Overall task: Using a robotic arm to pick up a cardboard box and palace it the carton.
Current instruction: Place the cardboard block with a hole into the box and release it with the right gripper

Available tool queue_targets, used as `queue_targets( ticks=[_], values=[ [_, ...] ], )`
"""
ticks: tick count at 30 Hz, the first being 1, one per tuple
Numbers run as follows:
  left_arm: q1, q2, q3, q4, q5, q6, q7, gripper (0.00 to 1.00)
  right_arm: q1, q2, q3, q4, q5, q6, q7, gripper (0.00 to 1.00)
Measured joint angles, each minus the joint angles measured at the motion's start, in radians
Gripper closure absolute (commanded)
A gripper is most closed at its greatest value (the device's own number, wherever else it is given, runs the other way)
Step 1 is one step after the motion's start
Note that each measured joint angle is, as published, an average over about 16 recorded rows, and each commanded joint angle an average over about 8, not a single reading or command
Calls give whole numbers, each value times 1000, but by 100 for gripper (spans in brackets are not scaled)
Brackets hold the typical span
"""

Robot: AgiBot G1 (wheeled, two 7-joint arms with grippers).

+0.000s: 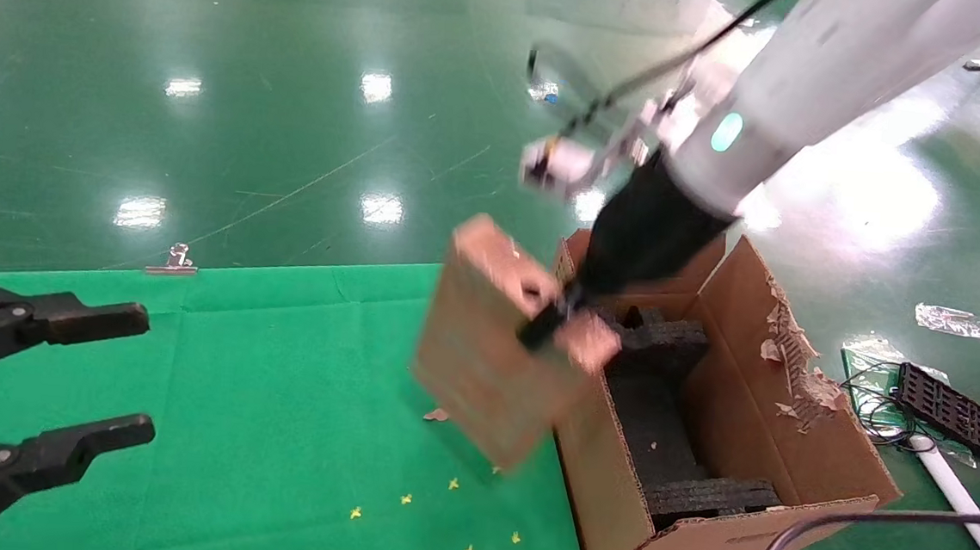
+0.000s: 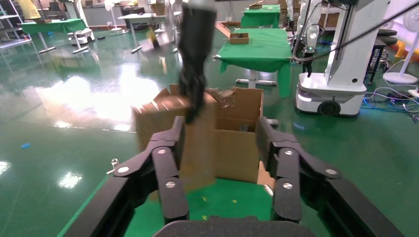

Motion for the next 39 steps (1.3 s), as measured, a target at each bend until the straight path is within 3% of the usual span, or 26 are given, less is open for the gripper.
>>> queue_targets(
  ticks=[7,14,15,22,23,39],
  values=[
    [0,0,0,0,0,0,0,100,121,74,38,-68,-12,48,-90,100],
    [0,0,1,0,-1,0,0,100,183,130,21,-174,-69,60,-117,100],
    [0,0,1,0,-1,0,0,96,185,136,16,-189,-79,59,-116,100],
    [0,-1,1,0,-1,-1,1,8,155,172,-29,-286,-136,37,-97,100],
    [0,-1,1,0,-1,-1,1,0,145,176,-34,-298,-142,33,-92,100],
    [-1,-1,2,0,-2,-1,1,0,-85,183,-81,-479,-169,40,-20,100]
  ],
)
